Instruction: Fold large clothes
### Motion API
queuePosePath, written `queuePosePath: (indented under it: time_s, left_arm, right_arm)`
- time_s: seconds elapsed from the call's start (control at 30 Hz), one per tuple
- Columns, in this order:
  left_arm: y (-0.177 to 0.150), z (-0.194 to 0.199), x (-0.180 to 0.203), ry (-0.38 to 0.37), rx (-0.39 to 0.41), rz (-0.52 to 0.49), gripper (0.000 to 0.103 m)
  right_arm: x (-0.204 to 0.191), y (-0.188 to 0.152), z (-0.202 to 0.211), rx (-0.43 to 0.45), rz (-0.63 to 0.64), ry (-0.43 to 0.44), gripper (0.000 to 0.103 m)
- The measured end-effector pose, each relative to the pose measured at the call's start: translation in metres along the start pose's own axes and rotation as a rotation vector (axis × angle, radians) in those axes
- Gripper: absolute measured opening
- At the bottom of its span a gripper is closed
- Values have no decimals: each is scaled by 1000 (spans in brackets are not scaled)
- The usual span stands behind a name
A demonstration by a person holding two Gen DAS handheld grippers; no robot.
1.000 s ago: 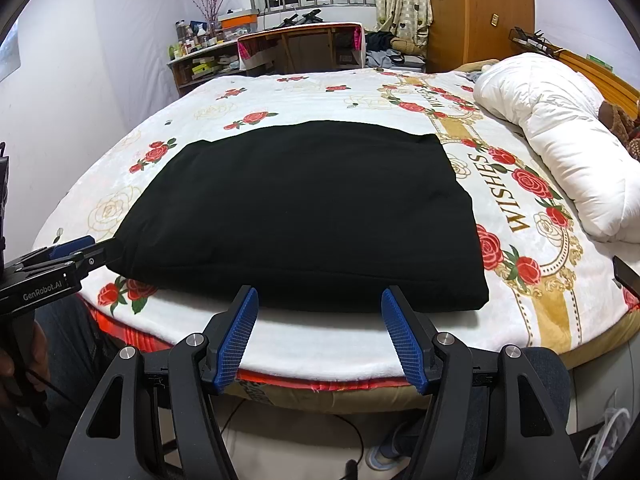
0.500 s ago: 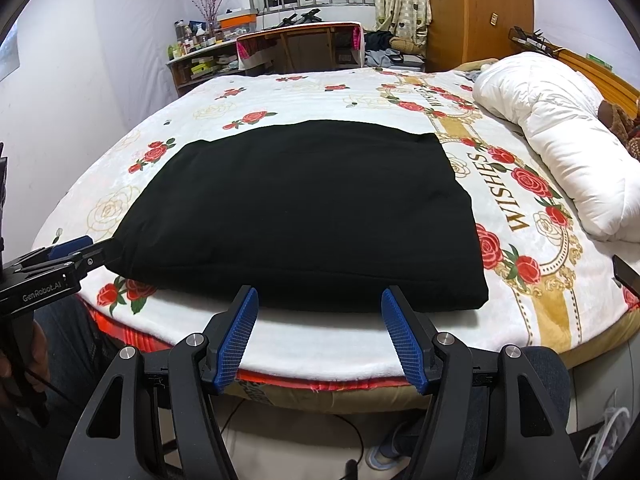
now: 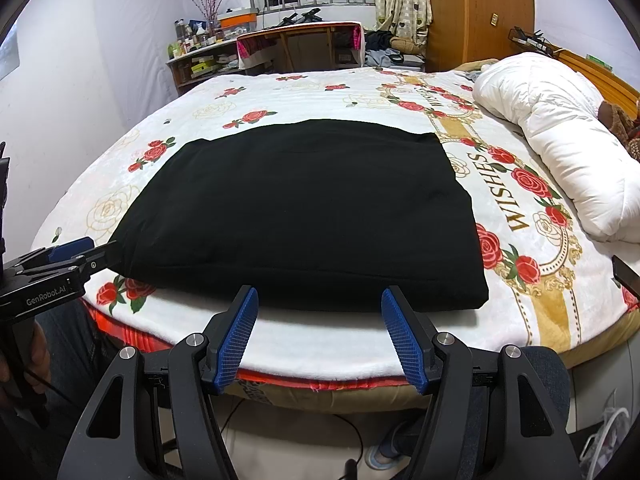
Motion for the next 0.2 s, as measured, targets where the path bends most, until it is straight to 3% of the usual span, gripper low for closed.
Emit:
queuePosePath:
  time_s: [0.2]
  left_arm:
    - [0, 0, 0, 0, 0, 1, 72]
  right_arm:
    - [-1, 0, -1, 0, -1, 0, 64]
Point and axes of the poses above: each gripper's, at about its wrist camera, not at the fingertips, and z roughly against the way its jaws point, x to its right, y to its top, the point moved 7 cm from there along -z, roughly the way its jaws point, and after that the axes turned 12 degrees about y, right-handed, at the moved point
